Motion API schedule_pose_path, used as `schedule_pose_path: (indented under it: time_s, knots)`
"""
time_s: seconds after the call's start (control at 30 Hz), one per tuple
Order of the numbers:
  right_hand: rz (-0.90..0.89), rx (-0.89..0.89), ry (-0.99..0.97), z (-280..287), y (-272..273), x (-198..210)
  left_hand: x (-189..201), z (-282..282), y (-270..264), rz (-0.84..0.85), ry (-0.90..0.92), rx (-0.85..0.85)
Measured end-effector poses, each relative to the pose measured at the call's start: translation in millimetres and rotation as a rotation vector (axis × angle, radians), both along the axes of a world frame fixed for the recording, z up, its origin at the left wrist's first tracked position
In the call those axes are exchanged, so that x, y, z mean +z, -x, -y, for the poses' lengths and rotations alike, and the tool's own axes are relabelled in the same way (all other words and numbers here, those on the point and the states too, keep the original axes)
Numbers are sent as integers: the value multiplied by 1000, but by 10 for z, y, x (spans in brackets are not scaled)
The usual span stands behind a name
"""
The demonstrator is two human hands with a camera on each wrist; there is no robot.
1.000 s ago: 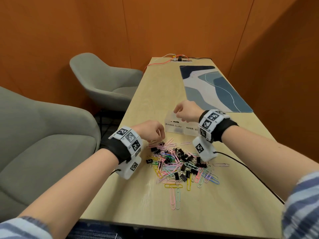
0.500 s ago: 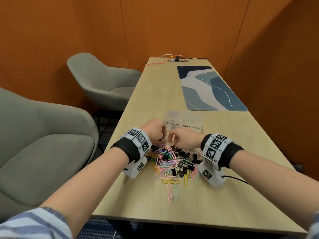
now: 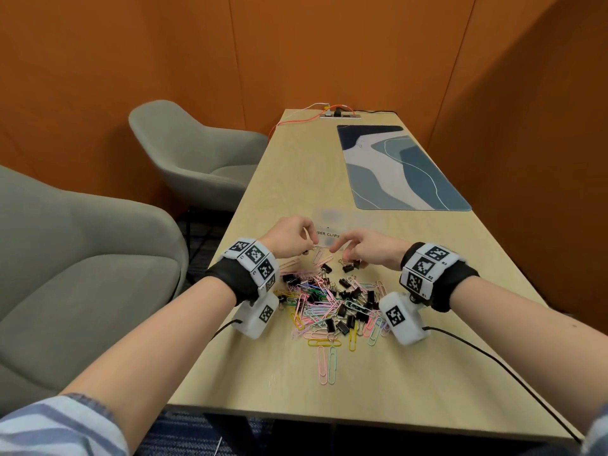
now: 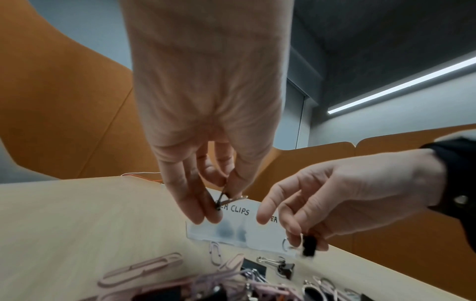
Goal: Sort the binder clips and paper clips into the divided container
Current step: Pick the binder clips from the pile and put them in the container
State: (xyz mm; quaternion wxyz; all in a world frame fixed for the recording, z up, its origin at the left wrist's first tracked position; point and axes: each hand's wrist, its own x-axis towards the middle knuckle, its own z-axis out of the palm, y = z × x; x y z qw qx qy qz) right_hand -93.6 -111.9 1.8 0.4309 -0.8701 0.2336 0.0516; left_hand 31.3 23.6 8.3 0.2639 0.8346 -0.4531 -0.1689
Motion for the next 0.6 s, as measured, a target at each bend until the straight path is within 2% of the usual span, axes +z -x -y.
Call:
schedule_pose_path:
  time_s: [0.17,0.27,0.43,0.6]
  knots:
    - [-11,-62,161,17,-41,-73,-14,-38,18,-128,-60,-24]
    - [-9,15,293,1,-43,-75,-3,-57,11,-136,-131,-66]
    - [-132,194,559,-88,-21,-116,-12,-4,106,-62,-127,-44]
    - [-79,238,591,-114,-15,-161,-129,83,173,180,-202,-16]
